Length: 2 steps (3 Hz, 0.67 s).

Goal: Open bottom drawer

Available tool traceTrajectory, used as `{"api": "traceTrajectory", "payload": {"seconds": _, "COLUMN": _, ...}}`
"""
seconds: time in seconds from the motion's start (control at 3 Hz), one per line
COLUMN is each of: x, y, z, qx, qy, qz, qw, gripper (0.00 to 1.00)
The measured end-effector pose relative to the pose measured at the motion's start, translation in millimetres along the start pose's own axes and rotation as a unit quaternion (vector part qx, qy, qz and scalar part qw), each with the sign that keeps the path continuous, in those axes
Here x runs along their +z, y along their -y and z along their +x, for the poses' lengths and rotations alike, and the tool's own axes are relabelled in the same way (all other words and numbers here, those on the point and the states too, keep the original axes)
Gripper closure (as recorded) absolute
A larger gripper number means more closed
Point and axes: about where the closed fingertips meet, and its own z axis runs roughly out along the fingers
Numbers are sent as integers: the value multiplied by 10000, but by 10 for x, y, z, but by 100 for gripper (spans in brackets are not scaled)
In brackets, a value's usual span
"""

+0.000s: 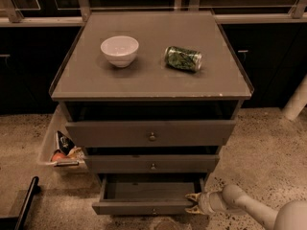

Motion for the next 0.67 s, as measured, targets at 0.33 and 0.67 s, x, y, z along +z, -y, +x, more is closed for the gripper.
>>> {"api": "traceTrajectory", "payload": {"seconds": 0.33, "x": 52, "y": 13, "z": -73, "qx": -68, "qy": 116, "qz": -108, "qw": 9999, "gripper": 35}}
{"api": "traceTrajectory", "payload": {"seconds": 0.67, "x": 83, "y": -100, "z": -114, "qx": -111, "qy": 245, "qz": -305, "qw": 9992, "gripper": 12}}
